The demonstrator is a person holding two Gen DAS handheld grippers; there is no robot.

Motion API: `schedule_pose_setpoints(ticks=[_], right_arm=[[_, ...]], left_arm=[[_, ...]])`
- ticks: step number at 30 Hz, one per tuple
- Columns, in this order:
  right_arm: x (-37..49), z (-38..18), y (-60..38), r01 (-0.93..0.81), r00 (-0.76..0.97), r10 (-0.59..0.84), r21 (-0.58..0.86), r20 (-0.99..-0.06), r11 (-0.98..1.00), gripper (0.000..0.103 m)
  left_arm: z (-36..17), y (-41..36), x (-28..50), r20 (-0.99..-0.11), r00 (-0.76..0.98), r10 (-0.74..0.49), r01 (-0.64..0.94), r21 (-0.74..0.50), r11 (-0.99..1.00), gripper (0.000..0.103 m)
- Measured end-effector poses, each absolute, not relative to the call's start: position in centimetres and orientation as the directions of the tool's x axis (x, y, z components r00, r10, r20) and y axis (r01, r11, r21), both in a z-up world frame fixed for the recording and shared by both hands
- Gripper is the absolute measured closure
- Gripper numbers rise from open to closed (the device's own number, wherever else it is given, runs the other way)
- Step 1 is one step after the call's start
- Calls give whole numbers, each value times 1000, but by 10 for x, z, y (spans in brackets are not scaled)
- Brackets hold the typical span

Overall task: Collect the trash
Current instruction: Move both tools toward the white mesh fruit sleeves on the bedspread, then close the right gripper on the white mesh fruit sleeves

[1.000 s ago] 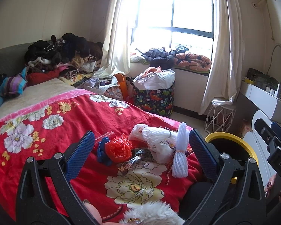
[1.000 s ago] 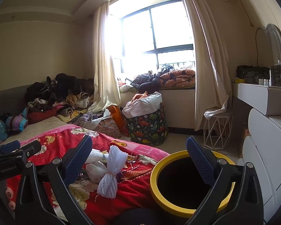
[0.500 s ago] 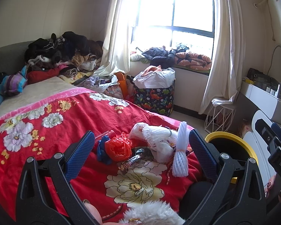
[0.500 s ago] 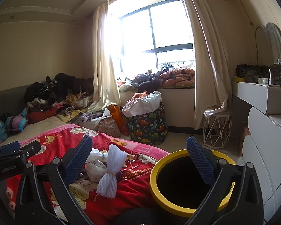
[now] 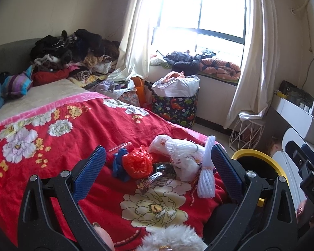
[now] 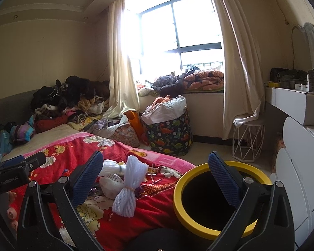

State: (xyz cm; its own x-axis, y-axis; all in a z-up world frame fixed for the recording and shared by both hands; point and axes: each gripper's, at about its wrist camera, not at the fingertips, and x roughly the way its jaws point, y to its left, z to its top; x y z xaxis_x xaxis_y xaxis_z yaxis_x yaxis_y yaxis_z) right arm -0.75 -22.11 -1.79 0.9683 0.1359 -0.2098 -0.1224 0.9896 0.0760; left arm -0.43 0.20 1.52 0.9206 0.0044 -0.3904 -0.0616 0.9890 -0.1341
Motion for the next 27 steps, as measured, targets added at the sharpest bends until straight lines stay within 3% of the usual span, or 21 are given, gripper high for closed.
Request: schedule_pose_setpoints(ticks=[18,27], right_arm=[[44,-15,-176,-256,903,268,82,-337,963,5],[79,-23,-189,-219,888,242,104,-390,970,5]], left_arm=[[1,70,18,-424,904,53,-160,-220,962,11],[0,66,48,-434,901,-15,-85,-209,974,11]])
